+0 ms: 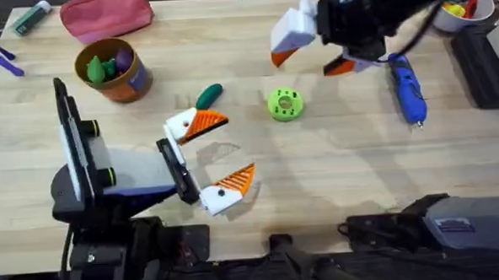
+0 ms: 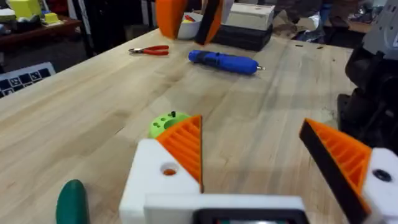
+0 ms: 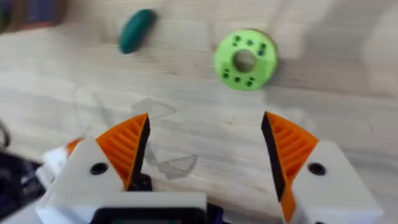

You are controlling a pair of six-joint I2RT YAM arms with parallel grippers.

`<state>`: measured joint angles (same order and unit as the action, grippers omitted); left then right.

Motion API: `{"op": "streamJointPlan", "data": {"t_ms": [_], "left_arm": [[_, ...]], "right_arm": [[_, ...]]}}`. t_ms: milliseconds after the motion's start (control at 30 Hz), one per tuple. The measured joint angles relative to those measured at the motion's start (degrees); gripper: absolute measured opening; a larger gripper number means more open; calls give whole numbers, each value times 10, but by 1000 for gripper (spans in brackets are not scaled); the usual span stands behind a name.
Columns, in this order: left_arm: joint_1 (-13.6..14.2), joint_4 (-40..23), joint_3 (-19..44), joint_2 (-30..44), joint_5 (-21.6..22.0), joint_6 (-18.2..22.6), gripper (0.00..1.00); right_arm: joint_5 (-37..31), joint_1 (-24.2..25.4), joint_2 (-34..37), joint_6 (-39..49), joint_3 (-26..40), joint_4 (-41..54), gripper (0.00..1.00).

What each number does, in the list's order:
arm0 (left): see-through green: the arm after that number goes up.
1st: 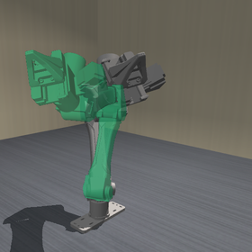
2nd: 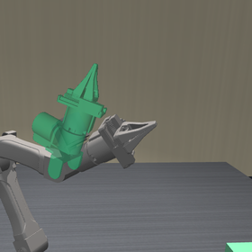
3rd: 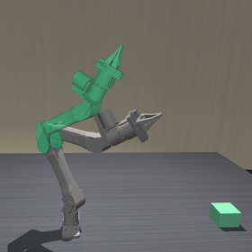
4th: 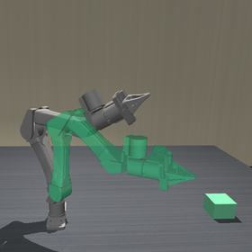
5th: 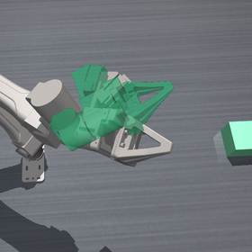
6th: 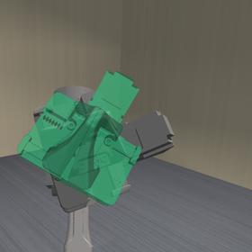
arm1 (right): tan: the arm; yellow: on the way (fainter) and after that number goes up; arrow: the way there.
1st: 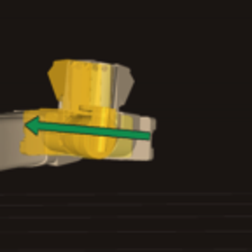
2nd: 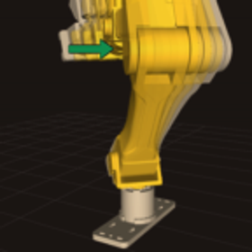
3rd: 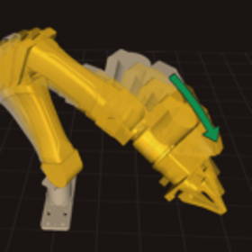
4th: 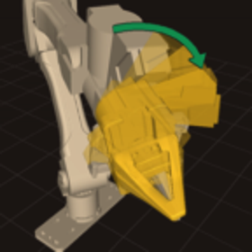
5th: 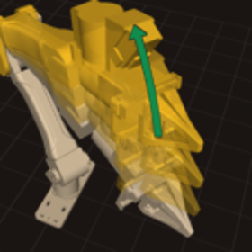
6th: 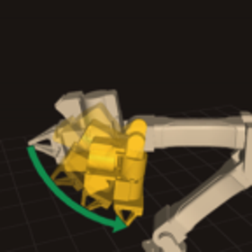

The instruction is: Pick up the gripper from the table and insert it into the empty holder that is missing its gripper. Then pick up a screw, insert it into the mounting hole, and use the screwdriver to tighten it. Finally, clean up the table by picking up the vegetable and placing it into the bucket.

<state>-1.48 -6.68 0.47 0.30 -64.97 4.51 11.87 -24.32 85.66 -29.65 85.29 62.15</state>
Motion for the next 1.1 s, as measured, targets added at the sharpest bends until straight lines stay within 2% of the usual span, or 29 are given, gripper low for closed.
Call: {"op": "streamJointPlan", "data": {"t_ms": [200,433,567,933,1100], "left_arm": [[0,0,0,0,0,0,987],[0,0,0,0,0,0,987],[0,0,0,0,0,0,987],[0,0,0,0,0,0,988],[0,0,0,0,0,0,987]], "right_arm": [[-75,-22,84,-97,36,35,993],[-98,-33,160,-201,39,32,992],[-106,-31,195,-233,39,10,991],[-147,-31,216,-305,37,-25,979],[-154,-31,216,-321,8,-50,953]]}}
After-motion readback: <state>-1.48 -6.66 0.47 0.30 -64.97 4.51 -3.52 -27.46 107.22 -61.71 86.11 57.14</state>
